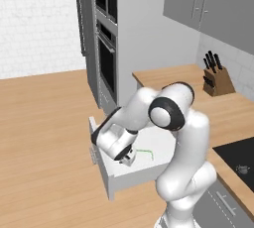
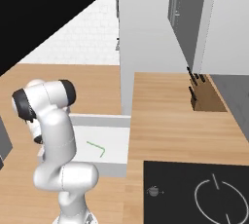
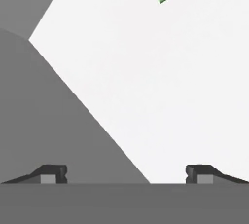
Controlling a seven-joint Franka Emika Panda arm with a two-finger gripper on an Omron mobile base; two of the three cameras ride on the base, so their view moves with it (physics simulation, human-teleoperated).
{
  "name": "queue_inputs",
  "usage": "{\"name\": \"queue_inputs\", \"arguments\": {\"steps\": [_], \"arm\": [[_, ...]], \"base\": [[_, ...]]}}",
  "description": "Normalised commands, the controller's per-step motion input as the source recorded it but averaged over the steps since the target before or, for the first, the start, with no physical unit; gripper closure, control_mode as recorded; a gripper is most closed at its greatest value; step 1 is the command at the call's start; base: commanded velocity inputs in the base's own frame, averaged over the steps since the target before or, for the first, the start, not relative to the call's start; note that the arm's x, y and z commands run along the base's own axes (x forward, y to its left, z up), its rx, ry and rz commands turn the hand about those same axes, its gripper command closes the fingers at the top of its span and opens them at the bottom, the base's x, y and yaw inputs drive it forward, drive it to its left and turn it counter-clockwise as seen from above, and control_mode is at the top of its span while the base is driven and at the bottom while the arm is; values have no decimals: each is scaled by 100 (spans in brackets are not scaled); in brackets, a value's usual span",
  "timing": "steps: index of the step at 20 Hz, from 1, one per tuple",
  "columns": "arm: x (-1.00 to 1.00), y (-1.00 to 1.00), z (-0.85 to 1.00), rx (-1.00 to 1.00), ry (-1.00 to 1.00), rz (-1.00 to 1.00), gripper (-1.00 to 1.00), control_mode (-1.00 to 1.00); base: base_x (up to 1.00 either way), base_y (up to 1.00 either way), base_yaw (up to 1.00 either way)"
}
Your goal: Take a straw from the drawer in front and place it inside the glass cup on the dining counter.
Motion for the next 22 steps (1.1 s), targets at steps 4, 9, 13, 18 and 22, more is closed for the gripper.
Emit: {"name": "queue_inputs", "arguments": {"steps": [4,9,13,18,22], "arm": [[13,78,22,0,6,0,-100,-100],[12,53,30,2,4,0,-100,-100],[33,-19,51,2,1,-12,-100,-100],[47,-62,57,17,15,-18,-100,-100],[49,-79,46,24,22,-17,-100,-100]], "base": [[0,0,0],[0,0,0],[0,0,0],[0,0,0],[0,0,0]]}}
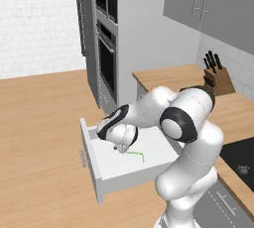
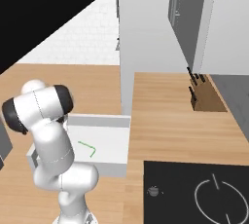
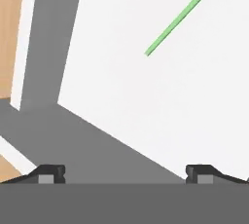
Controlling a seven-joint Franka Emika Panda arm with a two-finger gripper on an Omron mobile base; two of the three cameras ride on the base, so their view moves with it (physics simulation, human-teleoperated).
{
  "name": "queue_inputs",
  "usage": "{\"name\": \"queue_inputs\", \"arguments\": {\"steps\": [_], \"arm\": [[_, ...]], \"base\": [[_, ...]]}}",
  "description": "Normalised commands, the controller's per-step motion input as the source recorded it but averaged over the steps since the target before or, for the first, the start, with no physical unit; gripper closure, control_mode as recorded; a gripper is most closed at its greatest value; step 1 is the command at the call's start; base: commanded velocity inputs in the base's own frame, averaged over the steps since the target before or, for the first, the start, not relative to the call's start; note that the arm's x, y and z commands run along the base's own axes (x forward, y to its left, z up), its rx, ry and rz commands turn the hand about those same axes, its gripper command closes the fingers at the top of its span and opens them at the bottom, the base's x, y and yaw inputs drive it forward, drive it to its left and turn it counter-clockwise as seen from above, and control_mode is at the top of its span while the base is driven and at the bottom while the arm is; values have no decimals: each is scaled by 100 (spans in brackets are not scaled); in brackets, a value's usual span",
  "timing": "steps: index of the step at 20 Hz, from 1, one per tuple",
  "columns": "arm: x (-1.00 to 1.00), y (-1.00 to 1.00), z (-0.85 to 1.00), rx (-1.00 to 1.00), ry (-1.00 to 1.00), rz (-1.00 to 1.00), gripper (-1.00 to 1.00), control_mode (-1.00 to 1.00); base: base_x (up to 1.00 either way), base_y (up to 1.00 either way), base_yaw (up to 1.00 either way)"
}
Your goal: Take a straw from the drawer in front and place it inside the glass cup on the dining counter.
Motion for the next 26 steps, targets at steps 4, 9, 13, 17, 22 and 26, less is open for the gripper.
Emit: {"name": "queue_inputs", "arguments": {"steps": [4,9,13,17,22,26], "arm": [[52,-74,28,11,22,-3,-100,-100],[12,-39,1,-9,2,14,-100,-100],[-8,-21,0,-8,-2,8,-100,-100],[-20,-19,-4,0,-5,-3,-100,-100],[-17,-14,-20,0,-1,-16,-100,-100],[-11,-3,-29,0,3,-30,-100,-100]], "base": [[0,0,0],[0,0,0],[0,0,0],[0,0,0],[0,0,0],[0,0,0]]}}
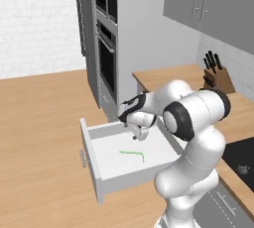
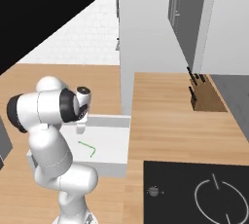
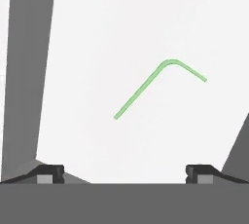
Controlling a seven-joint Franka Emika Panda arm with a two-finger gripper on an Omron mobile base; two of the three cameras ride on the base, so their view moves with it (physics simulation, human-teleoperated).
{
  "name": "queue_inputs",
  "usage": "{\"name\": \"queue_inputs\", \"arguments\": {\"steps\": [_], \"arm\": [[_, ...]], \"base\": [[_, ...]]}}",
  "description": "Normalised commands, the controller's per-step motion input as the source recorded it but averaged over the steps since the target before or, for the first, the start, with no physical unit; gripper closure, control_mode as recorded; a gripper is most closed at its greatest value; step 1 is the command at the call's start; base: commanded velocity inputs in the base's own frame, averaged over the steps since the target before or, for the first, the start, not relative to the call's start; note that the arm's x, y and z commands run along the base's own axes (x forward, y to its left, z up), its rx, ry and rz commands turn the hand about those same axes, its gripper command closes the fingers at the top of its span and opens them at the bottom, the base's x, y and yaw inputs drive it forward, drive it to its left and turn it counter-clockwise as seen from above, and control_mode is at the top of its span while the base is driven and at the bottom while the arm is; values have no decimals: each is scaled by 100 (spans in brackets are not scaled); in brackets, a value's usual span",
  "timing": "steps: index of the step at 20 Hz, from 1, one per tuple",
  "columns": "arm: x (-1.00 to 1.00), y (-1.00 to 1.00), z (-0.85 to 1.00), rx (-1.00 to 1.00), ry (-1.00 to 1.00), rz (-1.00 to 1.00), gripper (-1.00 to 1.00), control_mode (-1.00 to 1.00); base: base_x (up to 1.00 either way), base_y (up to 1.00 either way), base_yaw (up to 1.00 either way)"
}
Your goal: Take a straw from the drawer in front and place it inside the glass cup on the dining counter.
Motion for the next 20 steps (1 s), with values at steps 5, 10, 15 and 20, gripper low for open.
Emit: {"name": "queue_inputs", "arguments": {"steps": [5,10,15,20], "arm": [[-3,-2,-20,0,5,-34,-100,-100],[-18,0,-17,-4,0,-31,-100,-100],[-16,0,-4,-1,0,-31,-100,-100],[-8,0,0,0,1,-26,-100,-100]], "base": [[0,0,0],[0,0,0],[0,0,0],[0,0,0]]}}
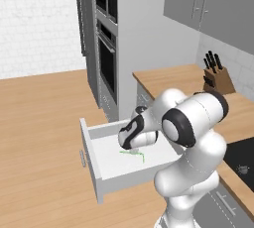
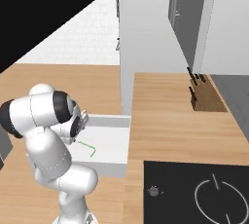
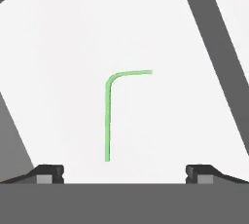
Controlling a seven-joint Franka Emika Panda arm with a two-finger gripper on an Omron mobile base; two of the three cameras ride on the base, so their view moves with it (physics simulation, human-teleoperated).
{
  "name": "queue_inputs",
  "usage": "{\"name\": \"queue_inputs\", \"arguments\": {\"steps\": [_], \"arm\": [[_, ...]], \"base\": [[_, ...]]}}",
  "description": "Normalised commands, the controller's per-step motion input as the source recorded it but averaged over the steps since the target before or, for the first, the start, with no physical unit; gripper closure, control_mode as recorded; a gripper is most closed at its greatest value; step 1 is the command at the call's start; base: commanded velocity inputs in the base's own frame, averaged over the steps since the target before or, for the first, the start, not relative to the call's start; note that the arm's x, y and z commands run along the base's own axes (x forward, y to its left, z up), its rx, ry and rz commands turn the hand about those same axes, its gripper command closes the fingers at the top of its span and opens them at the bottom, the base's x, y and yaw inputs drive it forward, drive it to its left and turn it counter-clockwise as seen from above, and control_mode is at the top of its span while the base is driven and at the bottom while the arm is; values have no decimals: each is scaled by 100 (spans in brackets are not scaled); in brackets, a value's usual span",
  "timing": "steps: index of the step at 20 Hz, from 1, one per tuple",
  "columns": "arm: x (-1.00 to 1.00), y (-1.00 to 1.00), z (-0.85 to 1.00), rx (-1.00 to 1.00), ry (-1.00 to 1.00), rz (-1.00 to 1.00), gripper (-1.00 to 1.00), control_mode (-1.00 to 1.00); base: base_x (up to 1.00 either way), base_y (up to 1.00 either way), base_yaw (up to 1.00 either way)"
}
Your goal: Take a straw from the drawer in front and place it inside the glass cup on the dining counter.
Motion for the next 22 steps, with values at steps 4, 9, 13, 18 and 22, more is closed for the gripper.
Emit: {"name": "queue_inputs", "arguments": {"steps": [4,9,13,18,22], "arm": [[0,-7,0,0,6,-20,-100,-100],[0,-12,-5,0,8,-10,-100,-100],[0,-10,-17,0,7,-2,-100,-100],[0,-3,-22,0,4,0,-100,-100],[9,0,-19,0,2,-2,-100,-100]], "base": [[0,0,0],[0,0,0],[0,0,0],[0,0,0],[0,0,0]]}}
